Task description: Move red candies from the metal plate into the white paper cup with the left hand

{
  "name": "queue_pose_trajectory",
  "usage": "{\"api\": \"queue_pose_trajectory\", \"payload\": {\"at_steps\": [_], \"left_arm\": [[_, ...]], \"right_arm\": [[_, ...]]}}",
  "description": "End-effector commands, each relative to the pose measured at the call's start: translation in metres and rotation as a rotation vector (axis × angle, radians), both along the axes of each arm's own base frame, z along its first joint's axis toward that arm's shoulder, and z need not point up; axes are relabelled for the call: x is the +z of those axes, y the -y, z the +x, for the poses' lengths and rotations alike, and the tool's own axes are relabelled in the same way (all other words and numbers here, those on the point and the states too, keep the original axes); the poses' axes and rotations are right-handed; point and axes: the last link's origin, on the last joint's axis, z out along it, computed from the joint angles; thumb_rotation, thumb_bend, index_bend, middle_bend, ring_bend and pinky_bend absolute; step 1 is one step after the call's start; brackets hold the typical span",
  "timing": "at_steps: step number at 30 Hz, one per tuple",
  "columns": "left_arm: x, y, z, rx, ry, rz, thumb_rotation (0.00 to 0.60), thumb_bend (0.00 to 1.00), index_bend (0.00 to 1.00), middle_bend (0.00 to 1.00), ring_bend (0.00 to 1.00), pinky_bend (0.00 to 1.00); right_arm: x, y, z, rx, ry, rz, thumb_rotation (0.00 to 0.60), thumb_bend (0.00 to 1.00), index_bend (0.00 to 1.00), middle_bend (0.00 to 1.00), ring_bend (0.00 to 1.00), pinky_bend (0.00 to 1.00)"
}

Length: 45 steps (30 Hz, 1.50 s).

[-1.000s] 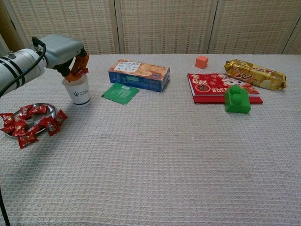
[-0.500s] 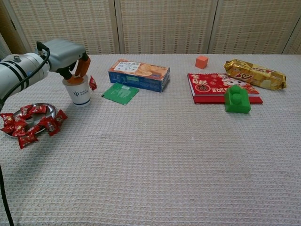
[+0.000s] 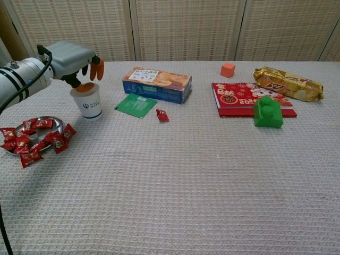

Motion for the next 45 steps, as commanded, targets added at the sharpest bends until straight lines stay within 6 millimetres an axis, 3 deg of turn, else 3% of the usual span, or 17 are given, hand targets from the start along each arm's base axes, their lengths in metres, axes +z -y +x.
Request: {"api": "queue_pose_trajectory", "payload": {"at_steps": [1, 4, 8, 13, 15, 16, 18, 28, 45], "left_arm": [[-0.001, 0.013, 0.004, -0.041, 0.040, -0.030, 0.600, 0.40, 0.17, 0.14, 0.22, 0.67], [-0.007, 0.025, 0.012, -0.096, 0.063, -0.051, 0.600, 0.40, 0.08, 0.01, 0.25, 0.73], [-0.025, 0.044, 0.024, -0.134, 0.103, -0.126, 0.600, 0.39, 0.06, 0.00, 0.52, 0.90], [-0.043, 0.057, 0.033, -0.149, 0.109, -0.187, 0.600, 0.39, 0.07, 0.07, 0.63, 0.98], [-0.052, 0.061, 0.036, -0.158, 0.097, -0.197, 0.600, 0.39, 0.11, 0.14, 0.69, 1.00], [-0.071, 0.059, 0.037, -0.136, 0.071, -0.206, 0.600, 0.39, 0.12, 0.17, 0.72, 1.00], [-0.085, 0.052, 0.036, -0.106, 0.055, -0.189, 0.600, 0.39, 0.14, 0.21, 0.76, 1.00], [-0.119, 0.037, 0.041, -0.068, 0.033, -0.147, 0.600, 0.39, 0.20, 0.25, 0.88, 1.00], [-0.134, 0.032, 0.062, -0.123, 0.043, -0.124, 0.600, 0.39, 0.24, 0.27, 0.89, 1.00]], "right_arm": [[-0.001, 0.000, 0.000, 0.002, 0.001, 0.003, 0.600, 0.12, 0.00, 0.00, 0.00, 0.04], [-0.001, -0.001, 0.001, 0.005, 0.002, 0.007, 0.600, 0.12, 0.00, 0.00, 0.00, 0.04], [0.000, -0.002, 0.001, 0.009, 0.009, 0.007, 0.600, 0.12, 0.00, 0.00, 0.00, 0.04], [0.001, -0.003, 0.002, 0.014, 0.014, 0.013, 0.600, 0.12, 0.00, 0.00, 0.00, 0.04], [0.002, -0.003, 0.002, 0.016, 0.017, 0.015, 0.600, 0.12, 0.00, 0.00, 0.00, 0.05], [0.003, -0.004, 0.003, 0.020, 0.023, 0.018, 0.600, 0.12, 0.00, 0.00, 0.00, 0.05], [0.004, -0.005, 0.002, 0.022, 0.026, 0.022, 0.600, 0.12, 0.00, 0.00, 0.00, 0.06], [0.005, -0.004, 0.002, 0.018, 0.036, 0.036, 0.600, 0.12, 0.00, 0.00, 0.00, 0.07], [0.008, -0.006, 0.001, 0.015, 0.044, 0.038, 0.600, 0.12, 0.00, 0.00, 0.00, 0.07]]}}
